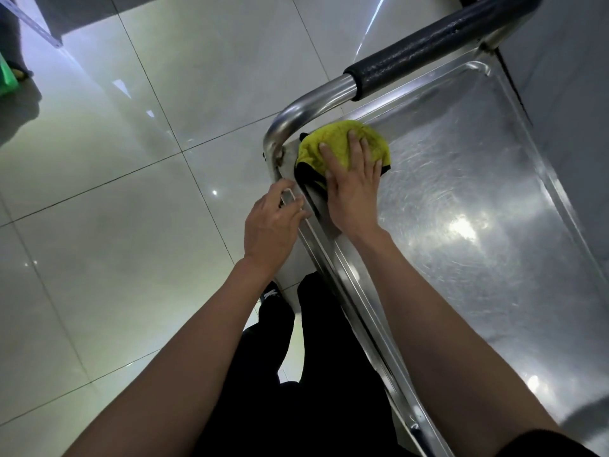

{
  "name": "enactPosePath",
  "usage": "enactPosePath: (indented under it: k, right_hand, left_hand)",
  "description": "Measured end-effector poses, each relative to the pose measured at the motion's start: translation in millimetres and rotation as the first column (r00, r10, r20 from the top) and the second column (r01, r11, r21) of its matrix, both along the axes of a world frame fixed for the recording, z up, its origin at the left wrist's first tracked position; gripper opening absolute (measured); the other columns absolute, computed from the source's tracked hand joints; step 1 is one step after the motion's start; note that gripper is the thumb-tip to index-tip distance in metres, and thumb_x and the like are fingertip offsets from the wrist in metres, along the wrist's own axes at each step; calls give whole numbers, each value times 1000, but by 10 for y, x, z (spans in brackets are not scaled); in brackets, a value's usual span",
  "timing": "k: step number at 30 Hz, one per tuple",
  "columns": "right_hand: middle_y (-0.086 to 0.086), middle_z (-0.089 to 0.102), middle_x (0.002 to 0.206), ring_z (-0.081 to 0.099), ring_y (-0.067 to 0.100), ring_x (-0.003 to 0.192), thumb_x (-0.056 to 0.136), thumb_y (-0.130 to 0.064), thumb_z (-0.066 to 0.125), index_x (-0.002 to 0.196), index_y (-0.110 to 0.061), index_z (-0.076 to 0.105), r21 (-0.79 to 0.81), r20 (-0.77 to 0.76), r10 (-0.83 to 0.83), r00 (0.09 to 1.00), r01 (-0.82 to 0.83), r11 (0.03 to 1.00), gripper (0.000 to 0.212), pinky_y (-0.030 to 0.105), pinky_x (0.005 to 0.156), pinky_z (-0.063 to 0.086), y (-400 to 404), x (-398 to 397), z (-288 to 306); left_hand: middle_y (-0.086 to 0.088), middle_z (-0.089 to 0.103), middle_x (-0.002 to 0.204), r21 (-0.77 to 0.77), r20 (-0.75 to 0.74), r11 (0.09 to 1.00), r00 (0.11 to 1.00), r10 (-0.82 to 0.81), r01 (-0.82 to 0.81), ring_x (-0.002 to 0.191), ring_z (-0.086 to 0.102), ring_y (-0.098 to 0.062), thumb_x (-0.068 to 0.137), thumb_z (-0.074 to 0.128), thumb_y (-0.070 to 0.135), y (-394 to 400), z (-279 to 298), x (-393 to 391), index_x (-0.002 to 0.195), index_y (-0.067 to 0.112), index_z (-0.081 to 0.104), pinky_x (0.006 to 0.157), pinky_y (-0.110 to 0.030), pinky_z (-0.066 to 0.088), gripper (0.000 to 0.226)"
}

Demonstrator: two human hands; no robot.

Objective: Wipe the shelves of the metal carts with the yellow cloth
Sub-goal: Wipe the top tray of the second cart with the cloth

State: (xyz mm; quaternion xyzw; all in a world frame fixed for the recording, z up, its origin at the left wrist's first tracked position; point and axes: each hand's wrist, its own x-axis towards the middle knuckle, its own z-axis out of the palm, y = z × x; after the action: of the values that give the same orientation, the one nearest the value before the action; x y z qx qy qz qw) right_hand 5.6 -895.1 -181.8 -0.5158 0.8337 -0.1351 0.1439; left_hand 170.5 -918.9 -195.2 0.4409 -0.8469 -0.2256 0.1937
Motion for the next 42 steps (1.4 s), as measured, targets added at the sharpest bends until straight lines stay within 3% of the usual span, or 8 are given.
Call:
enactPosePath:
  k: [4,8,12,16,21,30,36,42]
  right_hand:
    - [12,16,163,8,33,151,102,-26,38,147,-35,43,1,0,1,1000,-1,1000,46,59,119,10,-20,-66,-2]
    - [12,20,162,12,35,151,92,-48,21,144,-34,48,-2,44,4,999,-4,1000,60,59,119,8,46,79,28]
    - [12,22,162,14,35,150,91,-53,17,144,-34,49,5,48,51,998,-51,999,64,61,118,12,122,50,52]
    - [9,22,162,14,33,151,97,-46,21,145,-37,46,15,11,97,995,-97,995,55,58,119,14,178,-204,42]
    - [9,20,163,14,32,151,102,-27,43,146,-39,43,-3,-5,-6,1000,6,1000,45,56,119,14,312,-718,-20]
    - [9,17,164,9,31,151,102,-25,43,146,-41,42,24,-13,-296,955,296,955,47,52,121,7,654,-2228,-61]
    - [9,16,164,8,34,151,98,-24,45,146,-38,42,5,-20,-395,918,395,919,50,57,120,6,582,-2982,-106]
    - [7,15,164,7,31,152,95,-20,46,146,-39,43,0,16,-478,878,478,878,54,55,121,4,496,-2932,-101]
  left_hand:
    - [-5,62,123,66,-59,997,998,34,-30,84,67,-26,86,76,24,-52,-35,-108,92,11,75,65,-35,56,14]
    - [-11,61,123,130,-75,990,996,57,-47,92,68,-34,86,76,20,-100,-54,-176,93,8,75,68,-44,58,13]
    - [-10,64,111,16,-4,999,999,32,-32,92,64,-31,85,75,23,-125,-1,-200,91,10,75,78,-43,52,14]
    - [-5,64,109,-93,64,995,997,-40,46,110,56,-28,82,75,23,-145,105,-324,96,16,75,87,-41,42,16]
    - [-3,62,113,-61,143,983,976,-161,171,115,53,-25,80,68,20,-55,250,-721,101,17,73,94,-42,39,21]
    - [1,44,146,172,365,896,819,-443,409,136,35,-21,97,49,37,-138,409,-1962,134,27,56,108,-42,28,39]
    - [0,45,147,113,453,840,725,-519,531,139,33,-22,98,48,30,-416,562,-2767,123,19,64,111,-44,27,32]
    - [0,44,150,261,480,774,618,-623,577,136,41,-24,102,46,24,-499,542,-2851,120,14,72,107,-48,42,33]
